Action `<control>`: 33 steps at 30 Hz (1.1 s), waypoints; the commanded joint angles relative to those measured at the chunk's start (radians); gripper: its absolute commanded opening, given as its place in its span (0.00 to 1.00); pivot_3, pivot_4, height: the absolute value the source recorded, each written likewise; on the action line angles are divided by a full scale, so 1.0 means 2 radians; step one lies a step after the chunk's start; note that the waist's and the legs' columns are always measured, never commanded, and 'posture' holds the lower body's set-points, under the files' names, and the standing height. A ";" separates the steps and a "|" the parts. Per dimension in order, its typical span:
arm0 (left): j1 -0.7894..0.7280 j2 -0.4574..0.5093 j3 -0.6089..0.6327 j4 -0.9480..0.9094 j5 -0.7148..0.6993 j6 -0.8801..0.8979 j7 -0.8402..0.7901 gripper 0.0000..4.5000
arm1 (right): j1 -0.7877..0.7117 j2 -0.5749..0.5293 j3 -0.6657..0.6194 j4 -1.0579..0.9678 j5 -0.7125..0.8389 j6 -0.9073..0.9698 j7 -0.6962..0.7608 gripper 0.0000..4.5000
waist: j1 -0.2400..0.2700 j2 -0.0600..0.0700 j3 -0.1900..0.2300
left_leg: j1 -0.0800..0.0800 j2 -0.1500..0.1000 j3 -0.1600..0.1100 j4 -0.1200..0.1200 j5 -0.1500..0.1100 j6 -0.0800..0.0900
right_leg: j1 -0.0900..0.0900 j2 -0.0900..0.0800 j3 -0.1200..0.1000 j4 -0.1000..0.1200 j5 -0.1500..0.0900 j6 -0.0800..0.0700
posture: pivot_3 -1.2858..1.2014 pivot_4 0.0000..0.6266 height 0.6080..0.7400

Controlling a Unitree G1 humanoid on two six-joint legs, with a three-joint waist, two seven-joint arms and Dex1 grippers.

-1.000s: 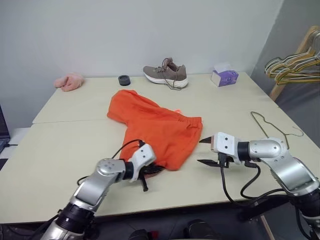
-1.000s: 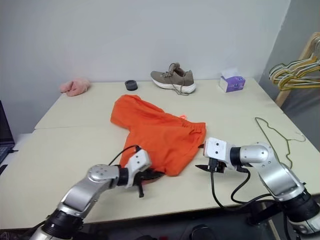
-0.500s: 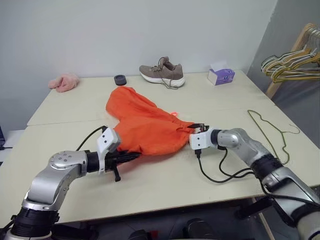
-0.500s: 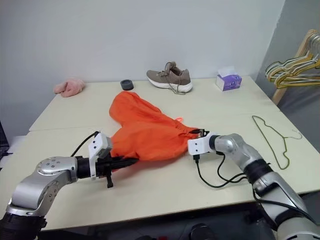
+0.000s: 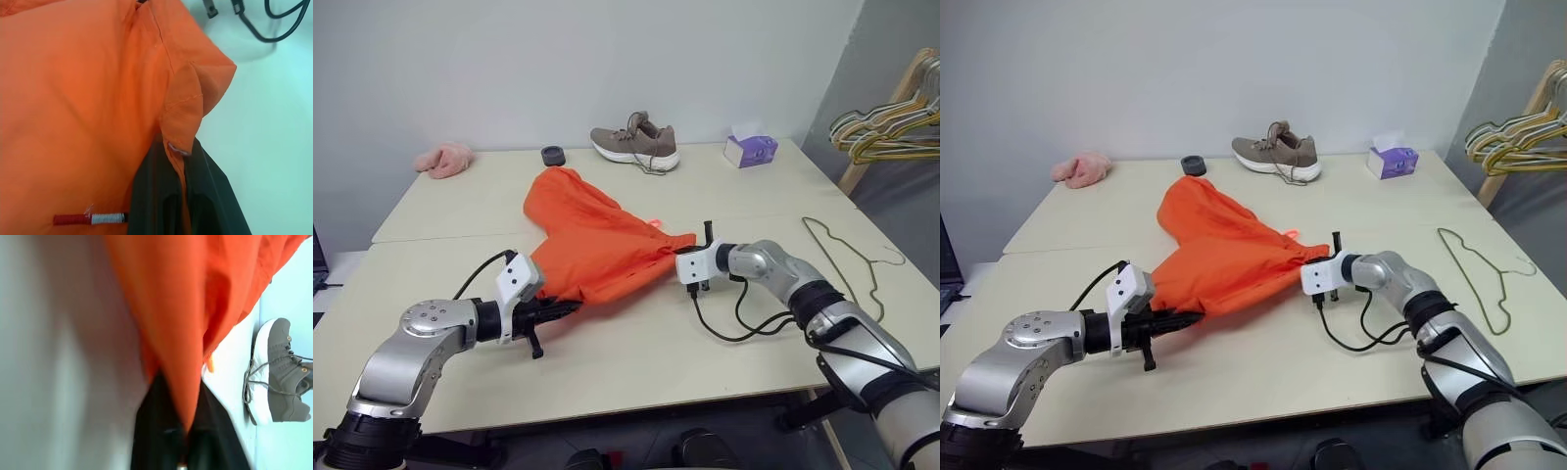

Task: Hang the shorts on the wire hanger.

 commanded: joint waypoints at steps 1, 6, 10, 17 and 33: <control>-0.010 0.013 -0.013 0.001 0.019 -0.023 -0.006 0.00 | -0.002 -0.029 -0.025 -0.041 0.017 -0.014 0.022 0.01 | 0.000 0.000 0.000 | 0.000 0.000 0.000 0.000 0.000 0.000 | 0.000 0.000 0.000 0.000 0.000 0.000 | 0.47 0.02 1.00; -0.029 0.022 -0.053 0.006 0.052 -0.071 -0.027 0.00 | 0.018 -0.096 -0.059 -0.139 0.062 0.003 0.100 0.01 | 0.001 0.000 0.000 | 0.000 0.000 0.000 0.000 0.000 0.000 | 0.000 0.000 0.000 0.000 0.000 0.000 | 0.46 0.02 1.00; -0.044 0.031 -0.081 0.016 0.075 -0.103 -0.049 0.00 | 0.065 -0.147 -0.078 -0.249 0.132 0.064 0.211 0.01 | 0.001 0.000 0.000 | 0.000 0.000 0.000 0.000 0.000 0.000 | 0.001 -0.001 0.000 0.000 0.000 0.000 | 0.46 0.02 1.00; -0.074 0.071 -0.097 0.026 0.070 -0.128 -0.124 0.00 | 0.161 -0.237 -0.128 -0.539 0.358 0.357 0.404 0.01 | -0.004 0.002 0.001 | 0.000 0.000 0.000 0.000 0.000 0.000 | 0.001 -0.001 0.000 0.000 0.000 0.000 | 0.44 0.02 1.00; -0.459 -0.065 -0.099 0.452 0.149 -0.249 -0.055 0.00 | -0.114 -0.093 -0.071 -0.167 0.313 0.426 0.334 0.01 | -0.005 0.001 0.003 | 0.000 -0.001 0.002 0.002 0.001 0.002 | 0.000 0.001 0.001 0.000 0.001 0.002 | 0.44 0.00 1.00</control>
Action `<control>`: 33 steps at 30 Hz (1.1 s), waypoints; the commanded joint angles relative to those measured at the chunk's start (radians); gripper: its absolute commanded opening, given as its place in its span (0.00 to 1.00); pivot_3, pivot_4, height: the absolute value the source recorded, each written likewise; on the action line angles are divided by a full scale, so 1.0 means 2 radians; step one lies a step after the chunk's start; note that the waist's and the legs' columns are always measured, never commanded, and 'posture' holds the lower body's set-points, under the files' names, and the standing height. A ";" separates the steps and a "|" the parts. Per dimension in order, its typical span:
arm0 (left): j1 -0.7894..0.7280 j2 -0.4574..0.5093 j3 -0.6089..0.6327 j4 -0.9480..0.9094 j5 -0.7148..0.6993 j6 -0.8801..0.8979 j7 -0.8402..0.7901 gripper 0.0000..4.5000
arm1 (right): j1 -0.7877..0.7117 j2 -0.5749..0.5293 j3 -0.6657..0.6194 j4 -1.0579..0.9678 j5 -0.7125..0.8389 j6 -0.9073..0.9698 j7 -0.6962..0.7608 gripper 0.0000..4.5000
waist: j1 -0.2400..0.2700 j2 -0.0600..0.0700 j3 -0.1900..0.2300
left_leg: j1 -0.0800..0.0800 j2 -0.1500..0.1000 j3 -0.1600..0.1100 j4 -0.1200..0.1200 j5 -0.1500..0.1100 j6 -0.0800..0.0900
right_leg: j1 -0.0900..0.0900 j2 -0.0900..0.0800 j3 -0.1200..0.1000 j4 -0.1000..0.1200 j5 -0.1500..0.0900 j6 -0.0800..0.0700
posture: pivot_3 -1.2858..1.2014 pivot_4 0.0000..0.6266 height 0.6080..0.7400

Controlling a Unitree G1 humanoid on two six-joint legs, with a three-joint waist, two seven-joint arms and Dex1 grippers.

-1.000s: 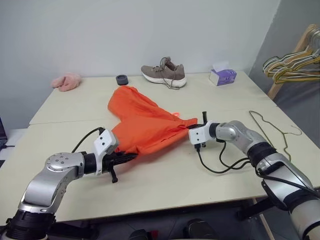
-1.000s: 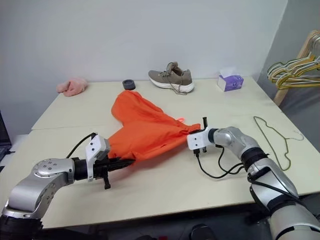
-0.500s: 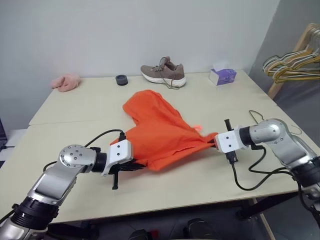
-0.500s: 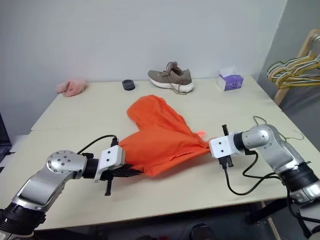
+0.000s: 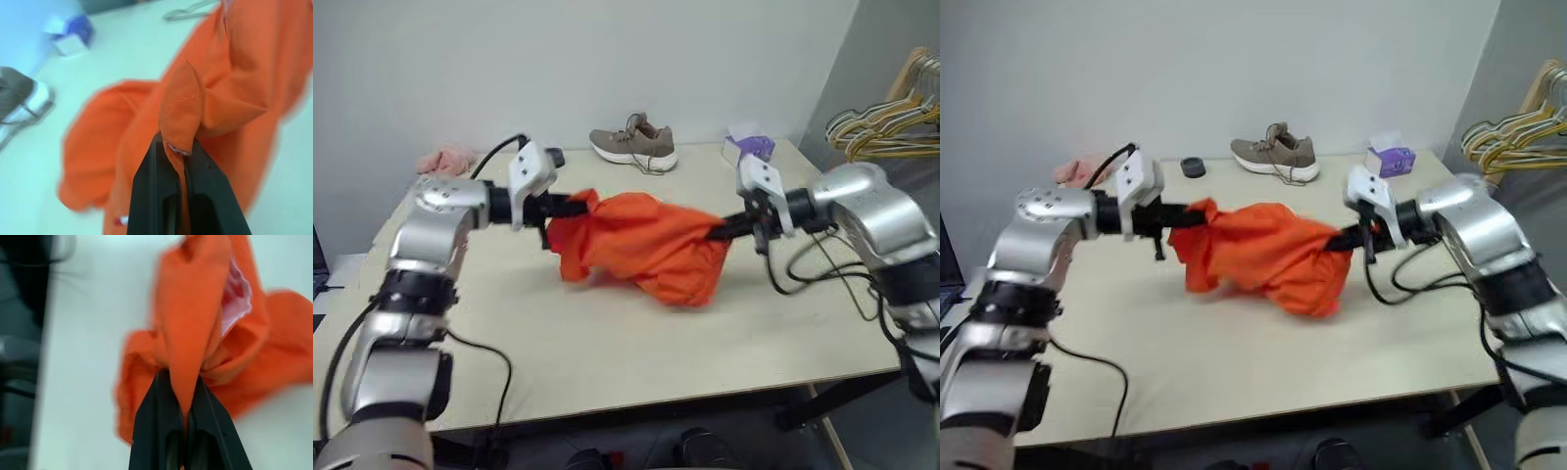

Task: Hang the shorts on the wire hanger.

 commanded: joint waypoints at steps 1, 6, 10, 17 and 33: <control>-0.086 -0.036 -0.010 0.129 0.064 -0.082 0.076 0.00 | -0.097 0.055 0.037 0.201 -0.129 -0.170 -0.097 0.01 | -0.005 0.000 0.000 | -0.001 0.000 0.000 0.000 0.000 0.000 | -0.001 0.000 0.000 0.000 0.000 0.000 | 0.44 0.00 1.00; -0.261 -0.078 -0.017 0.345 0.159 -0.165 0.314 0.00 | -0.274 0.142 0.093 0.447 -0.292 -0.349 -0.394 0.01 | -0.023 0.000 0.000 | -0.008 0.000 0.000 -0.002 0.001 -0.002 | -0.012 -0.004 0.000 0.004 0.000 0.001 | 0.45 0.00 1.00; -0.378 -0.048 -0.023 0.405 0.217 -0.216 0.462 0.00 | -0.383 0.157 0.108 0.500 -0.367 -0.416 -0.574 0.01 | -0.032 0.000 0.000 | -0.021 -0.002 0.001 -0.003 0.004 -0.006 | -0.031 -0.007 -0.001 0.016 0.000 0.001 | 0.45 0.00 1.00; -0.447 0.040 -0.161 0.378 0.431 -0.390 0.656 0.00 | -0.396 0.138 0.095 0.492 -0.408 -0.522 -0.691 0.01 | -0.033 0.000 0.000 | -0.020 -0.002 0.003 -0.007 0.004 -0.006 | -0.032 -0.008 -0.001 0.015 -0.002 0.002 | 0.46 0.00 1.00; 0.271 0.145 -0.029 -0.108 0.021 -0.125 0.022 0.00 | 0.061 0.073 0.122 0.168 -0.364 -0.609 -0.339 0.01 | -0.034 -0.006 0.001 | -0.017 -0.005 -0.003 0.002 0.012 -0.002 | -0.024 -0.010 -0.005 0.020 0.001 0.002 | 0.47 0.03 1.00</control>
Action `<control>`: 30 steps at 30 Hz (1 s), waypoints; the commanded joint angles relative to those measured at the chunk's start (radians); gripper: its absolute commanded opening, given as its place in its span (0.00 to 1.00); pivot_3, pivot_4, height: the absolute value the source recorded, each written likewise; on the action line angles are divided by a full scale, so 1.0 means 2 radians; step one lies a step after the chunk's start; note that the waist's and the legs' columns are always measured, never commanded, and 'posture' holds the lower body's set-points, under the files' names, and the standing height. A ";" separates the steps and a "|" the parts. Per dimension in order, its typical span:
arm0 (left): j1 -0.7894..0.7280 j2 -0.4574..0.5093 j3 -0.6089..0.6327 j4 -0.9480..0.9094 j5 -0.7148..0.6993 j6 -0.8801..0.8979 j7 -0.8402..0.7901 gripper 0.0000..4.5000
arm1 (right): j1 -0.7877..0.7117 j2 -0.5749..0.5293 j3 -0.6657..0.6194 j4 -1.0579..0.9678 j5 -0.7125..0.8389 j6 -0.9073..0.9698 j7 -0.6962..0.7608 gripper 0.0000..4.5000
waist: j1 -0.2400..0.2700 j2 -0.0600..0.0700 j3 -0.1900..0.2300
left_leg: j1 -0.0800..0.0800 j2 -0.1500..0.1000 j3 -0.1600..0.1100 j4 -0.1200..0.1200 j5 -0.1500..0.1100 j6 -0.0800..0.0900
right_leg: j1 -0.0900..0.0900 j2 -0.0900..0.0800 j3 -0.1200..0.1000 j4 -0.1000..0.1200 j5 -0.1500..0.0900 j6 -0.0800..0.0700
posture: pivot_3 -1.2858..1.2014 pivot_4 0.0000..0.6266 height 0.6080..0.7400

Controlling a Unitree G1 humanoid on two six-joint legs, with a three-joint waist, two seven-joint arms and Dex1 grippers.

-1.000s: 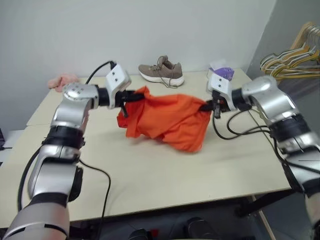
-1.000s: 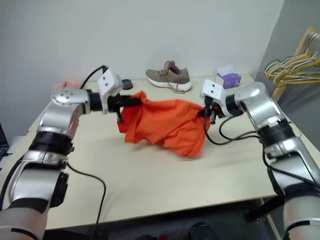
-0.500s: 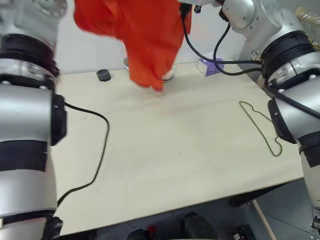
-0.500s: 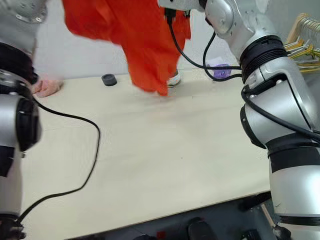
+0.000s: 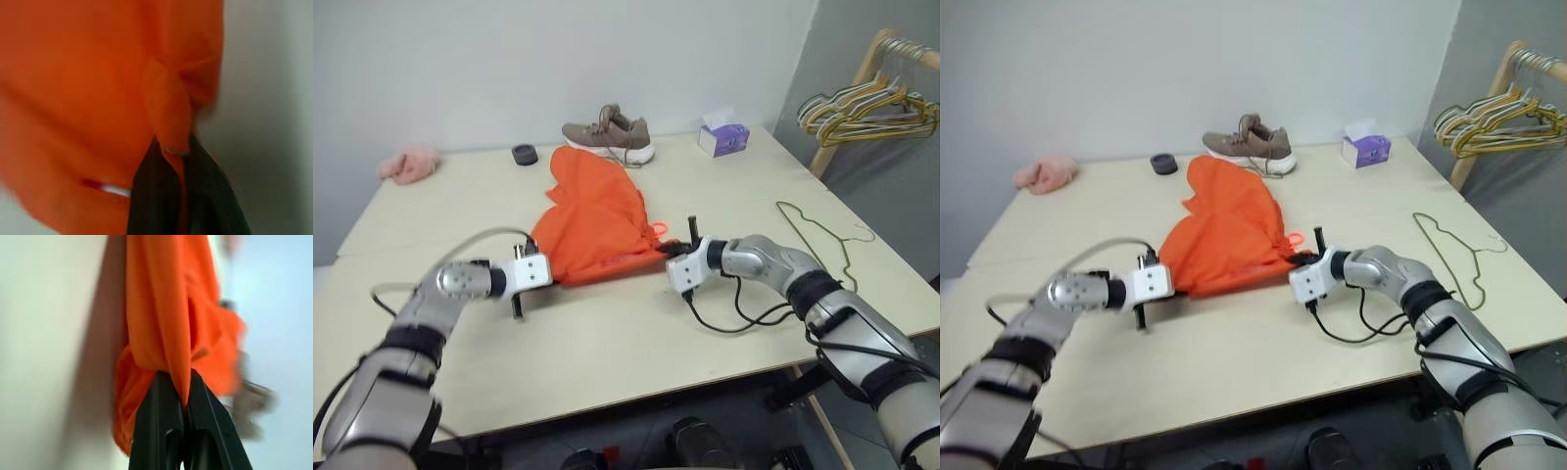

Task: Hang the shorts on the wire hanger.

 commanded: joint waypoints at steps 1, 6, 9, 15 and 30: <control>0.100 0.078 0.057 -0.201 -0.094 0.130 -0.074 0.00 | 0.039 -0.065 -0.024 -0.139 0.062 0.037 0.134 0.01 | 0.004 0.001 -0.001 | -0.001 0.000 -0.001 -0.001 0.000 0.000 | -0.001 0.000 -0.001 0.000 0.000 0.000 | 0.47 0.03 1.00; 0.185 0.116 0.066 -0.320 -0.108 0.185 -0.098 0.00 | 0.113 -0.147 -0.049 -0.316 0.159 0.170 0.311 0.01 | 0.030 0.003 0.002 | 0.011 -0.001 -0.005 -0.005 0.000 0.000 | 0.015 0.000 -0.007 -0.005 -0.002 -0.003 | 0.47 0.02 1.00; 0.205 0.124 0.071 -0.360 -0.121 0.207 -0.116 0.00 | 0.152 -0.187 -0.063 -0.418 0.220 0.249 0.384 0.01 | 0.047 0.003 0.004 | 0.021 0.000 -0.007 -0.005 0.000 0.000 | 0.025 0.000 -0.009 -0.006 -0.007 -0.011 | 0.47 0.02 1.00; 0.198 0.127 0.065 -0.356 -0.114 0.204 -0.145 0.00 | 0.212 -0.256 -0.096 -0.570 0.290 0.405 0.457 0.01 | 0.066 0.003 0.005 | 0.029 0.000 -0.009 -0.006 0.000 0.000 | 0.031 0.000 -0.011 -0.006 -0.010 -0.016 | 0.46 0.02 1.00; 0.221 0.122 0.060 -0.429 -0.158 0.295 -0.181 0.20 | 0.244 -0.267 -0.102 -0.616 0.280 0.463 0.481 0.30 | 0.063 0.003 0.005 | 0.024 0.000 -0.008 -0.006 -0.002 -0.002 | 0.025 0.000 -0.011 -0.007 -0.009 -0.011 | 0.45 0.02 1.00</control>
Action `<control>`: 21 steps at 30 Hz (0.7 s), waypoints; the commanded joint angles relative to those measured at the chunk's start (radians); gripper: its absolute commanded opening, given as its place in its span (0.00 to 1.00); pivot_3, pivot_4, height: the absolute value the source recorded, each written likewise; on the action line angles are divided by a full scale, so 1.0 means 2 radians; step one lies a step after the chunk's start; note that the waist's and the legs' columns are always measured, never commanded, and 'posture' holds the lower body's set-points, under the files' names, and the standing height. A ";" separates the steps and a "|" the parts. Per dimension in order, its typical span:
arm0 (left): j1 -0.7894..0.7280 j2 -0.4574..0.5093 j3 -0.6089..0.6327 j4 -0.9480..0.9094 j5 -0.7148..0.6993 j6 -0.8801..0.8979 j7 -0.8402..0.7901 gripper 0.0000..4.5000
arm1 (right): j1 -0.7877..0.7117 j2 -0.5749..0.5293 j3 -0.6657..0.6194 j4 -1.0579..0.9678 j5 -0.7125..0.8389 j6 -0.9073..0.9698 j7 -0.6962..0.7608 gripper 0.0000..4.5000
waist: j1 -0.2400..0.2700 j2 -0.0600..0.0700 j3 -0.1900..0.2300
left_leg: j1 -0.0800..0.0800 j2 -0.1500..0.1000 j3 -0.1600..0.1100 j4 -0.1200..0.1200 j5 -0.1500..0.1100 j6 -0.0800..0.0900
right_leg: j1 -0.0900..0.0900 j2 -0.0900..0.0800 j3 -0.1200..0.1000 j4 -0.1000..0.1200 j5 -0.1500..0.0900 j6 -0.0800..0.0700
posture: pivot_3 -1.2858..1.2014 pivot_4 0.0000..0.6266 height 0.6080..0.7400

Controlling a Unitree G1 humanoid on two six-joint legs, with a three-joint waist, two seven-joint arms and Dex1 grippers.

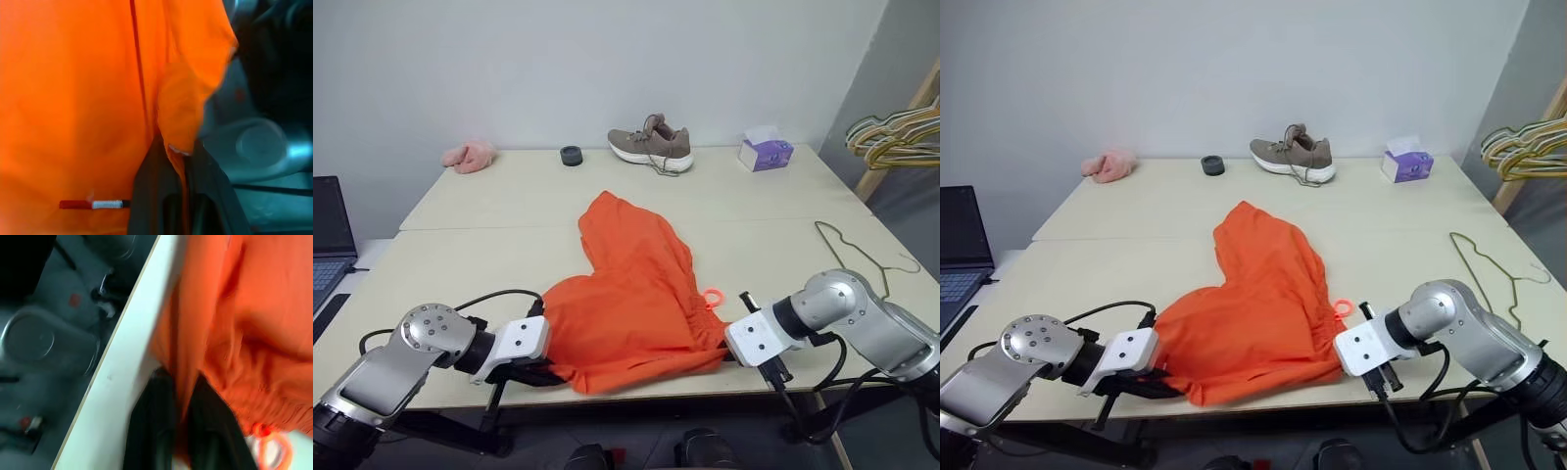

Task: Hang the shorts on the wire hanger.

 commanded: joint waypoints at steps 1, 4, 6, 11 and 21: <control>-0.002 0.008 0.010 -0.027 -0.018 0.027 -0.010 0.27 | -0.001 -0.005 -0.019 -0.013 0.003 -0.002 0.015 0.38 | 0.000 0.000 0.000 | 0.000 0.000 0.000 0.000 0.000 0.000 | 0.000 0.000 0.000 0.000 0.000 0.000 | 0.45 0.02 1.00; 0.001 0.008 0.017 -0.030 -0.020 0.035 -0.015 0.48 | -0.002 -0.007 -0.028 -0.018 0.018 0.005 0.030 0.62 | 0.000 0.000 0.000 | 0.000 0.000 0.000 0.000 0.000 0.000 | 0.000 0.000 0.000 -0.001 0.000 0.000 | 0.45 0.02 1.00; 0.007 0.007 0.021 -0.027 -0.023 0.034 -0.017 0.62 | 0.000 -0.011 -0.040 -0.023 0.040 0.016 0.043 0.77 | 0.000 0.000 0.000 | 0.000 0.000 0.000 0.000 0.000 0.000 | 0.000 0.000 0.000 -0.001 0.000 0.000 | 0.45 0.02 1.00; 0.019 -0.001 0.040 -0.030 -0.043 0.036 -0.014 0.97 | 0.006 -0.010 -0.079 -0.035 0.099 0.063 0.051 1.00 | 0.000 0.000 0.000 | 0.000 0.001 0.000 0.000 0.000 0.000 | 0.000 0.000 0.000 -0.002 0.000 0.000 | 0.45 0.01 1.00; -0.034 -0.061 0.100 -0.021 -0.097 0.092 0.073 0.99 | 0.012 0.057 -0.197 -0.017 0.196 0.173 -0.063 1.00 | 0.003 0.000 0.000 | 0.000 0.001 0.000 -0.002 0.000 -0.001 | 0.001 0.000 0.000 -0.005 0.001 0.001 | 0.45 0.01 1.00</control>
